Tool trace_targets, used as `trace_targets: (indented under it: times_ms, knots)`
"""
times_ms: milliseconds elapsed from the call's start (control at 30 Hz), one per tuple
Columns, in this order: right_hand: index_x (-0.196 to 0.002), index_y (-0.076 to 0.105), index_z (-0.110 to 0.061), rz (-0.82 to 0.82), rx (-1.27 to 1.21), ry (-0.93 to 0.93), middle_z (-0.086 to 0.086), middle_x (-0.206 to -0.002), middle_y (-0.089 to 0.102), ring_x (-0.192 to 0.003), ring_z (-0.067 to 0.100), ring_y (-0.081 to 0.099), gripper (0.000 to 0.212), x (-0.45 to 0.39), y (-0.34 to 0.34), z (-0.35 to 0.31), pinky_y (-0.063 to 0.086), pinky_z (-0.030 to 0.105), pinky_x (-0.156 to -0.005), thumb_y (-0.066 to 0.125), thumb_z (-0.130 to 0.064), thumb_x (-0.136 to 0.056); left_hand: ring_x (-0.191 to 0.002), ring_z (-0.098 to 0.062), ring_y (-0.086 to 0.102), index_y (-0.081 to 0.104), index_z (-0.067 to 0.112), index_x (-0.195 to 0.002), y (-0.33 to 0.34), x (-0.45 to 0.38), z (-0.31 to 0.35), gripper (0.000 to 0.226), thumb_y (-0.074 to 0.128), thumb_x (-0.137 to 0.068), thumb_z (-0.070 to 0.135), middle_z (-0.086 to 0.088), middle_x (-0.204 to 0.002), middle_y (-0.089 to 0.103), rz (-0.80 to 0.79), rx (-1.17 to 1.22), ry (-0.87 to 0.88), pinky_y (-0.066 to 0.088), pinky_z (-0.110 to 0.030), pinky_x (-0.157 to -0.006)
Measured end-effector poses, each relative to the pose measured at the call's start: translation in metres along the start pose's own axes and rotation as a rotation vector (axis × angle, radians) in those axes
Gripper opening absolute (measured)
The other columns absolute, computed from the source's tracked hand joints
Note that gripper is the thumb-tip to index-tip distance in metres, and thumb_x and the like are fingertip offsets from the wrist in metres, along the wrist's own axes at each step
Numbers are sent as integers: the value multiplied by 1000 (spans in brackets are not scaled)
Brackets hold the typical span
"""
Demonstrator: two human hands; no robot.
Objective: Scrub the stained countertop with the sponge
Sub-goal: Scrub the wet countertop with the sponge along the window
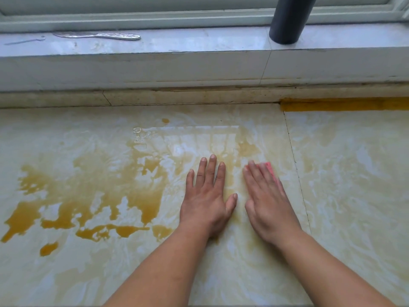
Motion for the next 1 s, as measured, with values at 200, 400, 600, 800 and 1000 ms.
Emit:
trace_targets:
  times_ms: [200, 400, 600, 800, 1000]
  knots:
    - [-161, 0, -28, 18, -8, 69, -14, -167, -17, -153, 12, -20, 74, 31, 3, 23, 1, 44, -125, 17, -37, -89, -149, -19, -44, -23, 24, -163, 1, -1, 1, 83, 15, -103, 66, 1, -163, -46, 3, 14, 3, -13, -52, -127]
    - [-162, 1, -26, 51, -26, 121, -11, -168, -14, -152, 11, -23, 77, -57, -16, 23, -6, 39, -126, 20, -34, -87, -148, -18, -44, -23, 25, -163, 1, 0, 1, 83, 15, -102, 67, 1, -163, -46, -9, 5, -4, -16, -51, -127]
    - [-161, 5, -29, 31, -57, -12, -17, -167, -10, -153, 7, -16, 73, 10, -7, 27, 5, 42, -126, 30, -29, -93, -147, -18, -47, -27, 24, -161, -1, 1, 2, 82, 14, -103, 66, 2, -160, -49, -17, 21, 0, -16, -51, -127]
    - [-162, 5, -24, 116, -106, 165, -6, -170, -6, -154, 12, -17, 75, -94, -31, 40, -3, 40, -126, 18, -37, -89, -146, -18, -48, -26, 24, -161, -4, 1, 2, 82, 14, -103, 65, 2, -161, -48, -19, 5, -8, -20, -50, -125]
    - [-161, 10, -31, 18, -81, -67, -16, -168, -4, -153, 7, -17, 73, -64, -20, 15, 1, 37, -126, 29, -32, -91, -146, -19, -47, -26, 24, -162, -3, 2, 2, 83, 14, -103, 66, 1, -161, -49, -26, -2, -8, -20, -51, -125]
Point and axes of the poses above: each hand's wrist, its own x-axis away from the middle knuckle, its own y-axis out of the palm, z = x × y, the point moved 8 cm from there along -x, towards the middle knuckle
